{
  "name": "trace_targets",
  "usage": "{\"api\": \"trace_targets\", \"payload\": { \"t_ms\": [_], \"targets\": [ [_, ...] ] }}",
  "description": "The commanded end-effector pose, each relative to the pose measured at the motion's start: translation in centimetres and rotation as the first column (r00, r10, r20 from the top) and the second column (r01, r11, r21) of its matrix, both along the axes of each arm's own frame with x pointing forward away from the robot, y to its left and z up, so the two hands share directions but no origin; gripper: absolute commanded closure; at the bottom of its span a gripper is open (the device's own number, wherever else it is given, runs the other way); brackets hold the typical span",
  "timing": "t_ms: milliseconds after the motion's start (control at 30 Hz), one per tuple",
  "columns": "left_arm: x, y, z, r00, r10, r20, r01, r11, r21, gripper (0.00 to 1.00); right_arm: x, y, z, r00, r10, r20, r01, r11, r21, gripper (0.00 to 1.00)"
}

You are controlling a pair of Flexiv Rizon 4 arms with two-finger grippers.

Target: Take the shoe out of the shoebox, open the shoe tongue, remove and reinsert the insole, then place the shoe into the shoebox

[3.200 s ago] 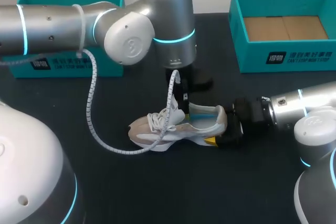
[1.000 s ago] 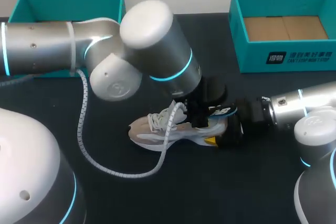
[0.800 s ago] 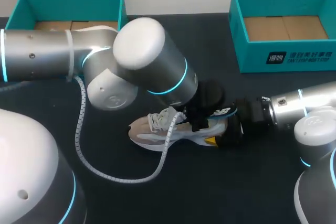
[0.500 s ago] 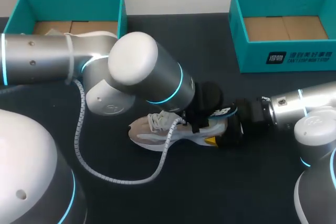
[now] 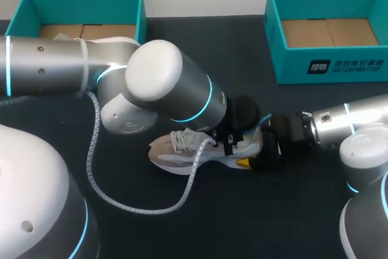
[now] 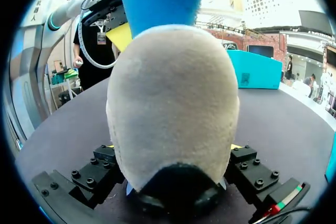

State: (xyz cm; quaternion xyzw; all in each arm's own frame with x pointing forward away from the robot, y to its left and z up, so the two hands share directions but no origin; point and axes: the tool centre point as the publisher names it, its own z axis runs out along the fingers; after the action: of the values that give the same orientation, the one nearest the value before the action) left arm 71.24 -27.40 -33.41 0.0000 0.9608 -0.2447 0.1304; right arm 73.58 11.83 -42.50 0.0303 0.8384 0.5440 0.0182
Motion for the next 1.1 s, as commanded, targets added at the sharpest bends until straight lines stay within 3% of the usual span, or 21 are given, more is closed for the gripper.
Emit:
{"api": "trace_targets", "payload": {
  "t_ms": [33,300,733,1100],
  "targets": [
    [-0.6,1.6,2.6,1.0,-0.005,0.004,0.005,1.0,-0.023,1.0,0.0,0.0,-0.1,1.0,-0.001,-0.001,0.001,1.0,-0.003,1.0],
    [-0.7,0.7,8.2,0.992,-0.043,-0.116,0.036,0.997,-0.065,1.0,0.0,0.0,-0.1,1.0,-0.001,-0.001,0.001,1.0,-0.003,1.0],
    [-0.9,-1.1,14.3,0.943,-0.147,-0.298,0.138,0.989,-0.051,1.0,0.0,0.0,-0.1,1.0,-0.001,-0.001,0.001,1.0,-0.003,1.0],
    [-0.1,-0.4,21.2,0.89,-0.201,-0.409,0.113,0.967,-0.228,1.0,0.0,0.0,-0.1,1.0,-0.001,-0.001,0.001,1.0,-0.003,1.0]
  ]
}}
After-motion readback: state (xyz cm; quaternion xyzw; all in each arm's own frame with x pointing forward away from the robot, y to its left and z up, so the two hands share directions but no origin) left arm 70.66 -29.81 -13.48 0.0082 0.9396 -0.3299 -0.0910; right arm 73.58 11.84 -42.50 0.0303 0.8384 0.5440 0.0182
